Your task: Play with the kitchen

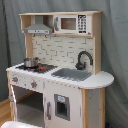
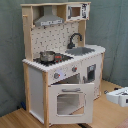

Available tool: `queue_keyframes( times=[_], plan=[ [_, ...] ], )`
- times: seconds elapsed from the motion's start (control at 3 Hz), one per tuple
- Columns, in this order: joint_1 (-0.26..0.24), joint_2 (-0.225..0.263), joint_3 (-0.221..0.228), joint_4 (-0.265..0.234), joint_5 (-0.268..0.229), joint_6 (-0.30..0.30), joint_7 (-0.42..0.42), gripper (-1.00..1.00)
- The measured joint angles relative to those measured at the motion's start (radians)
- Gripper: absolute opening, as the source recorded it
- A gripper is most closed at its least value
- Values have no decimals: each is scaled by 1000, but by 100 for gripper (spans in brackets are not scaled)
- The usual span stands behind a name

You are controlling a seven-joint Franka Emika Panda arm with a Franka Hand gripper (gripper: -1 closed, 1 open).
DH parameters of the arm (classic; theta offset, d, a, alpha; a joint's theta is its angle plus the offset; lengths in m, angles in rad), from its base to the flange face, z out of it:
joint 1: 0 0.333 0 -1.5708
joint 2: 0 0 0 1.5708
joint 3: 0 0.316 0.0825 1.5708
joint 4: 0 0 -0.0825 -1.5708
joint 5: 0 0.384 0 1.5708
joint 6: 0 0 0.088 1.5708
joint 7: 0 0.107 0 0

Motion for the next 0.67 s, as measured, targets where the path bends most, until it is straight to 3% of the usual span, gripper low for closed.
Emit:
queue_keyframes(
  times=[0.67],
  plan=[
    [-10,-119,19,-33,93,86,-115,100]
  ],
)
